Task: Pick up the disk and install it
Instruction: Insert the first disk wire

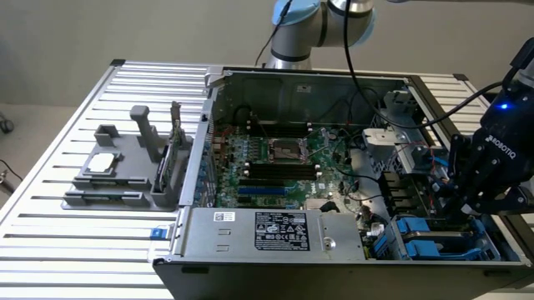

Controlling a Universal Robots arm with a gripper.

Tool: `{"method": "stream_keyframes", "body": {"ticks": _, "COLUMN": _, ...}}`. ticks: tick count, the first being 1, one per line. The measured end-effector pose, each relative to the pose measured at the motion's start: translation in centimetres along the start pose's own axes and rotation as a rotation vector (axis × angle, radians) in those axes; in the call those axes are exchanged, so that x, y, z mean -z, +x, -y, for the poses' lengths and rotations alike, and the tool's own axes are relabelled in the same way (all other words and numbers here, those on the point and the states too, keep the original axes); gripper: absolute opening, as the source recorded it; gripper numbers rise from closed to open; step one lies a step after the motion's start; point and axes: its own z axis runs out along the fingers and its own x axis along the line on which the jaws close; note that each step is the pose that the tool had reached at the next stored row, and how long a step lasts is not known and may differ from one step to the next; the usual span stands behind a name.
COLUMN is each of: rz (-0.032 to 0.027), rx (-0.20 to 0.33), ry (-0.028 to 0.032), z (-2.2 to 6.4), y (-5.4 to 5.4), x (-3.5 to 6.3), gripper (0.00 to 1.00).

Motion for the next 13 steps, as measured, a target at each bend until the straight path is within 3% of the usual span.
{"method": "stream_keyframes", "body": {"ticks": 13, "rz": 0.0, "rx": 0.0, "ry": -0.0003, "z": -0.11, "y": 0.09, "x": -0.23, "gripper": 0.16}}
